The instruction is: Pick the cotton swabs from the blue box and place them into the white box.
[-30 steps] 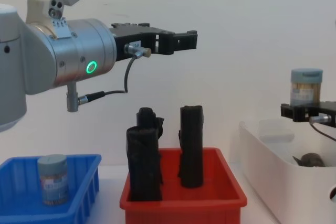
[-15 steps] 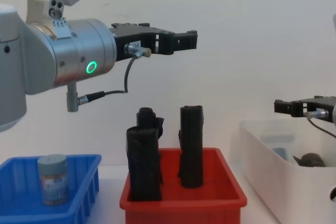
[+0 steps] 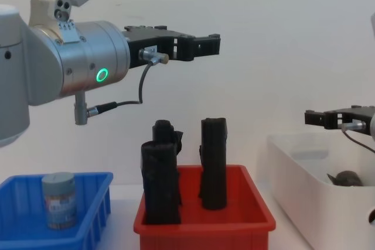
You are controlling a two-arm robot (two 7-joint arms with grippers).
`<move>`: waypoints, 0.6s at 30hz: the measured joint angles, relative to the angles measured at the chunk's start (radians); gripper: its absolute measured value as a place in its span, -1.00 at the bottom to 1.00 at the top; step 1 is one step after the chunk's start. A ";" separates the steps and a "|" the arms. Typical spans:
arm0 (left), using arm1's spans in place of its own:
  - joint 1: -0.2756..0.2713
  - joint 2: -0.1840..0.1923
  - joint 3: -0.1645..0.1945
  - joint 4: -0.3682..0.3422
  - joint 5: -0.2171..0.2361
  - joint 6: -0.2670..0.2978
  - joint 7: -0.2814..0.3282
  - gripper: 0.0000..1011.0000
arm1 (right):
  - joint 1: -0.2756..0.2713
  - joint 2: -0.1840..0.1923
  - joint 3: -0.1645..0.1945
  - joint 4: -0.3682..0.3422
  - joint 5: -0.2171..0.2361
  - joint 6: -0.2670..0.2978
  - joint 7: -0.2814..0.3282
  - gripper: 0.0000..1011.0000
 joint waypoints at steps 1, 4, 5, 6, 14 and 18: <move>0.000 0.000 0.000 0.000 0.000 0.000 0.000 0.99 | 0.000 0.000 0.000 0.000 0.000 0.000 0.000 0.98; 0.000 0.000 0.000 0.000 0.000 0.000 0.000 0.99 | 0.001 0.000 0.000 0.001 -0.001 -0.001 -0.001 0.98; 0.000 0.000 0.000 0.000 0.000 0.000 0.000 0.99 | 0.001 0.000 0.000 0.001 -0.001 -0.001 -0.001 0.98; 0.000 0.000 0.000 0.000 0.000 0.000 0.000 0.99 | 0.001 -0.001 0.000 0.001 -0.001 -0.001 -0.001 0.98; 0.000 0.000 0.000 0.000 0.000 0.000 0.000 0.99 | 0.002 -0.001 0.000 0.002 -0.001 -0.001 -0.001 0.98; 0.000 0.000 0.000 0.000 0.000 0.000 0.000 0.99 | 0.002 -0.001 0.000 0.002 -0.001 -0.001 -0.001 0.98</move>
